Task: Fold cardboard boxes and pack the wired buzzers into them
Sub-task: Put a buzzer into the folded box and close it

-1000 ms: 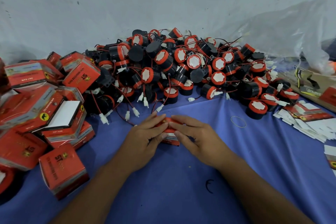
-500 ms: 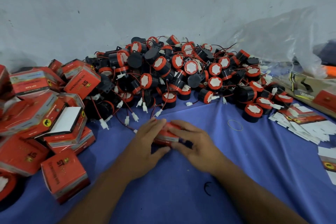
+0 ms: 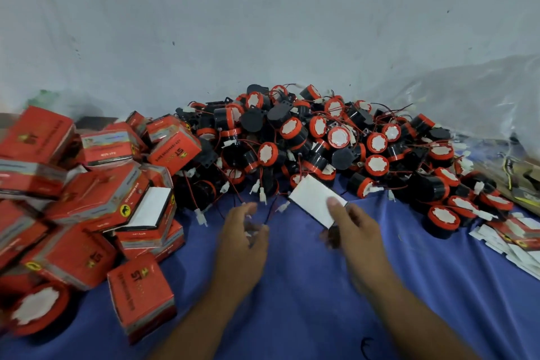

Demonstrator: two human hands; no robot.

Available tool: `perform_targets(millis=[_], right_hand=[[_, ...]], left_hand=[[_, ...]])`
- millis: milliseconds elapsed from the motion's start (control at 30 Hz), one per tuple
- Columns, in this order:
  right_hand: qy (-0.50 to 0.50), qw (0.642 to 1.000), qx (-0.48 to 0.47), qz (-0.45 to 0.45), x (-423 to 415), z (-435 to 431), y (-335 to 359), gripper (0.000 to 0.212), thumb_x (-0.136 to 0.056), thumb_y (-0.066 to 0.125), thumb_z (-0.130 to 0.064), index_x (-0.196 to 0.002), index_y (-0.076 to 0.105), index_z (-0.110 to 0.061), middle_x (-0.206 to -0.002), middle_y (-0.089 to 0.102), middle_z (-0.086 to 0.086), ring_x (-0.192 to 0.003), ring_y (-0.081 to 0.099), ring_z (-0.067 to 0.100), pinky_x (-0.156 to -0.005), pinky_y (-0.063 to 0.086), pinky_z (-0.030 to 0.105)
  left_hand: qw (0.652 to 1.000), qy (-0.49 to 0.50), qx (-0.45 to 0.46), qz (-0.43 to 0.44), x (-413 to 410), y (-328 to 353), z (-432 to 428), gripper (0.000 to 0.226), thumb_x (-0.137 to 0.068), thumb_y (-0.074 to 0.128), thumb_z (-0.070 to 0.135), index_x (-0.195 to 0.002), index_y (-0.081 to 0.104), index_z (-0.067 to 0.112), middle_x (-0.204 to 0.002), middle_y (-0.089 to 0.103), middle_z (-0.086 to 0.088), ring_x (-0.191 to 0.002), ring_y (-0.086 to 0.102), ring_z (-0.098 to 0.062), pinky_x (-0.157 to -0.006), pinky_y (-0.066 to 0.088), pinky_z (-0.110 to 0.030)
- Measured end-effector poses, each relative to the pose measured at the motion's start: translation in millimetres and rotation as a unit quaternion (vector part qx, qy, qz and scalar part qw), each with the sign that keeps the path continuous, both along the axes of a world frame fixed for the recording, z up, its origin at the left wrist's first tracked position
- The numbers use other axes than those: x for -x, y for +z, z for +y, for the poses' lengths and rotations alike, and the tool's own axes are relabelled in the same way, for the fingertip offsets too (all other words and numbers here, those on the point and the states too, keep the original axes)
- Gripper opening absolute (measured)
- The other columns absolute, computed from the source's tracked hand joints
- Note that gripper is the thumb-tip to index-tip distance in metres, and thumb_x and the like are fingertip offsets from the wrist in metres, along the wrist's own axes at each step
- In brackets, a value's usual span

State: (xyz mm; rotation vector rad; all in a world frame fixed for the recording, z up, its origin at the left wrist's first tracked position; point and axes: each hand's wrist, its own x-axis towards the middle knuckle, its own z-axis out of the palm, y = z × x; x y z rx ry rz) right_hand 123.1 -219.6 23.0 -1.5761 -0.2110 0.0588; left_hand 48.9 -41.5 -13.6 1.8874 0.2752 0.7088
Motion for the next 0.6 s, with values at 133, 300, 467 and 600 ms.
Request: perform_targets(millis=[133,300,467,600], right_hand=[[0.140,0.974,-0.132,0.117,-10,69,55,0.026,-0.097,0.063,-0.033,-0.105,0.068,-0.008,-0.092,0.067,0.011,-0.070,0.067,0.022,-0.058,0.051,0.031],[0.272,0.923,-0.225,0.154,-17,170,136,0.017,-0.101,0.059,-0.017,-0.105,0.065,-0.002,-0.105,0.068,0.015,-0.093,0.069,0.025,-0.088,0.059,0.033],[0.291,0.949,-0.106,0.068,-22,173,132,0.012,-0.099,0.061,-0.016,-0.105,0.065,-0.006,-0.105,0.069,0.009,-0.104,0.070,0.023,-0.082,0.061,0.028],[0.007,0.967,0.205,-0.149,-61,51,74,0.012,-0.096,0.063,-0.023,-0.099,0.074,-0.020,-0.102,0.075,0.006,-0.085,0.069,0.017,-0.079,0.055,0.032]], left_hand=[[0.992,0.028,-0.116,-0.030,1,1,-8,0.025,-0.093,0.059,0.005,-0.095,0.060,0.029,-0.089,0.059,0.009,-0.081,0.056,0.004,-0.067,0.041,-0.009],[0.996,-0.014,-0.091,-0.007,-3,-5,-4,0.011,-0.091,0.059,0.003,-0.084,0.065,0.009,-0.085,0.057,0.009,-0.081,0.054,-0.005,-0.070,0.044,-0.018],[0.996,-0.036,-0.086,0.012,-4,-6,-3,0.010,-0.093,0.059,0.005,-0.085,0.065,0.007,-0.083,0.060,0.000,-0.072,0.053,-0.011,-0.071,0.046,-0.034],[0.993,-0.064,-0.099,-0.011,-4,-6,0,0.008,-0.089,0.060,0.005,-0.086,0.065,0.011,-0.080,0.061,0.000,-0.070,0.053,-0.009,-0.066,0.042,-0.017]])
